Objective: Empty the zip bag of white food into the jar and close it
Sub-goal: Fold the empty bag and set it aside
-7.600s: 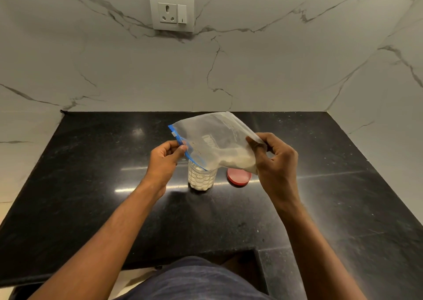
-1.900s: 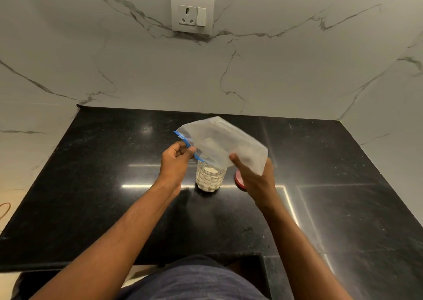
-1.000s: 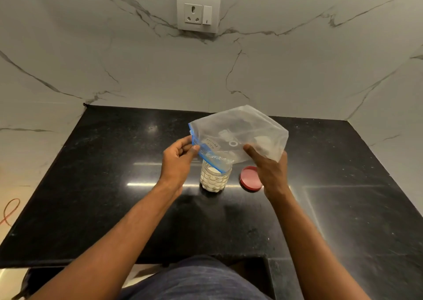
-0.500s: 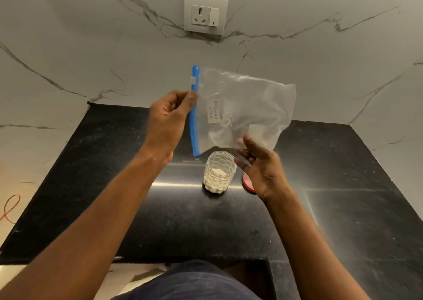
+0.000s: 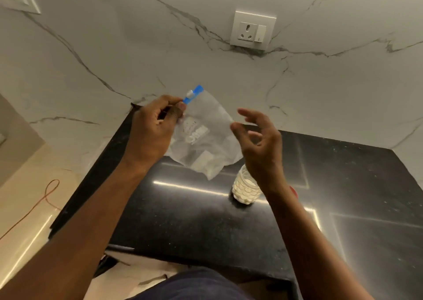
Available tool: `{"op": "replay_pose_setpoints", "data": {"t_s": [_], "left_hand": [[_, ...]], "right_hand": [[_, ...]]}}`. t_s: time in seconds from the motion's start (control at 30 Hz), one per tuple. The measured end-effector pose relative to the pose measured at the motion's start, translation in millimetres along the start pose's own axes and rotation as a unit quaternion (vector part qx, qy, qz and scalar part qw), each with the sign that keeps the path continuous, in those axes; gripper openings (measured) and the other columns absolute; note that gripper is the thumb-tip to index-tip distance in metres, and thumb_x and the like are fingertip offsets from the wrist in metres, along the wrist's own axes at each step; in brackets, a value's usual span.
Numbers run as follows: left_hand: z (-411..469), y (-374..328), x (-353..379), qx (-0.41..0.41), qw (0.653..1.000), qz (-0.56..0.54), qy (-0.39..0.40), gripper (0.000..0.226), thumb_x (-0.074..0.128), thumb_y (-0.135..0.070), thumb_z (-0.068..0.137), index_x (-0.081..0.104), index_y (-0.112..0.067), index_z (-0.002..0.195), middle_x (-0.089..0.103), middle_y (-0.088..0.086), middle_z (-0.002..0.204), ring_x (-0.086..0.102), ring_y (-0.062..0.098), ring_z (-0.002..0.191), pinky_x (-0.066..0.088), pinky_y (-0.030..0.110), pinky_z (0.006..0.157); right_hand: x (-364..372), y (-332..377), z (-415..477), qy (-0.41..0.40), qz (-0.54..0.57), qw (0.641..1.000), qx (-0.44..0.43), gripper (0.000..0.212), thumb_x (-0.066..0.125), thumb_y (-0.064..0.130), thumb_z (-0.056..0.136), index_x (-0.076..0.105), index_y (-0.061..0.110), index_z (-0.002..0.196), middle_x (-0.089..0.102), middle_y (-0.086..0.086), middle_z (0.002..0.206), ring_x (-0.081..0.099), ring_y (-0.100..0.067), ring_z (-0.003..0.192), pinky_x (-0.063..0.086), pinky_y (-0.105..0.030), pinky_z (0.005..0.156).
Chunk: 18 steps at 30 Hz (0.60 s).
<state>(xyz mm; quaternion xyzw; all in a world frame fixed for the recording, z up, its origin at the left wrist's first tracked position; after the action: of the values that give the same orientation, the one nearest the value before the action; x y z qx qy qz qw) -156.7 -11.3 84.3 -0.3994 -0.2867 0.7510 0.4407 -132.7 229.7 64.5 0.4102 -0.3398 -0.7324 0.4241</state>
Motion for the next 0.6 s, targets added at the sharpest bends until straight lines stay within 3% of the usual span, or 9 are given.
{"op": "replay_pose_setpoints", "data": {"t_s": [0.1, 0.23, 0.37, 0.43, 0.5, 0.53, 0.6], "left_hand": [[-13, 6, -1, 0.006, 0.999, 0.022, 0.036, 0.018, 0.067, -0.024, 0.104, 0.076, -0.012, 0.114, 0.074, -0.004, 0.093, 0.071, 0.009, 0.084, 0.060, 0.021, 0.077], [-21, 18, -3, -0.001, 0.997, 0.014, 0.077, 0.024, 0.068, -0.029, 0.102, 0.076, -0.018, 0.121, 0.076, -0.003, 0.105, 0.071, 0.005, 0.094, 0.054, 0.010, 0.079], [-18, 27, -29, 0.026, 0.999, 0.037, -0.004, 0.032, 0.078, -0.037, 0.092, 0.072, -0.022, 0.120, 0.071, -0.001, 0.108, 0.067, 0.005, 0.097, 0.049, 0.006, 0.082], [-22, 48, -36, -0.041, 0.999, 0.003, -0.014, 0.061, 0.084, -0.049, 0.083, 0.057, -0.030, 0.134, 0.063, -0.003, 0.123, 0.062, 0.002, 0.109, 0.051, 0.008, 0.087], [-37, 71, -24, -0.174, 0.978, -0.099, 0.056, 0.088, 0.088, -0.056, 0.074, 0.042, -0.038, 0.148, 0.058, -0.007, 0.135, 0.064, 0.003, 0.117, 0.059, 0.020, 0.089], [-49, 80, -15, -0.223, 0.960, -0.144, 0.092, 0.092, 0.089, -0.056, 0.072, 0.041, -0.038, 0.149, 0.061, -0.007, 0.135, 0.068, 0.007, 0.114, 0.062, 0.026, 0.088], [-67, 92, -6, -0.255, 0.943, -0.186, 0.109, 0.078, 0.088, -0.051, 0.072, 0.053, -0.034, 0.139, 0.073, -0.003, 0.120, 0.076, 0.016, 0.105, 0.066, 0.033, 0.081]], "right_hand": [[41, 11, 10, 0.075, -0.064, 0.995, -0.034, 0.040, 0.069, 0.029, 0.101, 0.062, 0.020, 0.139, 0.063, -0.003, 0.139, 0.058, -0.014, 0.126, 0.051, -0.031, 0.101], [75, -8, 7, 0.219, 0.026, 0.972, 0.087, 0.025, 0.074, 0.026, 0.098, 0.071, 0.016, 0.121, 0.076, -0.006, 0.112, 0.075, -0.022, 0.101, 0.065, -0.044, 0.086], [76, -21, -3, 0.192, 0.141, 0.960, 0.145, 0.012, 0.072, 0.016, 0.099, 0.075, 0.007, 0.105, 0.081, -0.010, 0.099, 0.079, -0.029, 0.087, 0.065, -0.037, 0.070], [75, -25, -7, 0.167, 0.195, 0.950, 0.176, 0.017, 0.068, 0.018, 0.102, 0.073, 0.003, 0.109, 0.081, -0.013, 0.101, 0.079, -0.031, 0.090, 0.065, -0.040, 0.073], [76, -29, -10, 0.155, 0.231, 0.939, 0.200, 0.022, 0.066, 0.020, 0.103, 0.071, 0.000, 0.112, 0.080, -0.014, 0.103, 0.077, -0.027, 0.089, 0.063, -0.038, 0.071], [78, -31, -12, 0.151, 0.235, 0.938, 0.204, 0.024, 0.065, 0.021, 0.104, 0.071, -0.001, 0.112, 0.079, -0.014, 0.103, 0.077, -0.025, 0.089, 0.062, -0.037, 0.071], [80, -31, -14, 0.144, 0.227, 0.941, 0.204, 0.022, 0.066, 0.023, 0.104, 0.071, 0.002, 0.109, 0.079, -0.013, 0.103, 0.076, -0.027, 0.089, 0.063, -0.038, 0.071]]}}
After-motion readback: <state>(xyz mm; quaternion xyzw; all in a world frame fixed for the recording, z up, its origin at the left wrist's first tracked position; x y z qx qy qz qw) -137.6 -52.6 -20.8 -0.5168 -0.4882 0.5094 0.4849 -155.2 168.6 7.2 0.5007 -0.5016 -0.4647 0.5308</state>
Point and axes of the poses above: each hand's wrist, its own z-axis towards the middle knuckle, its own x-axis out of the palm, y = z × x, the point moved 7 cm from there along z, towards the middle knuckle
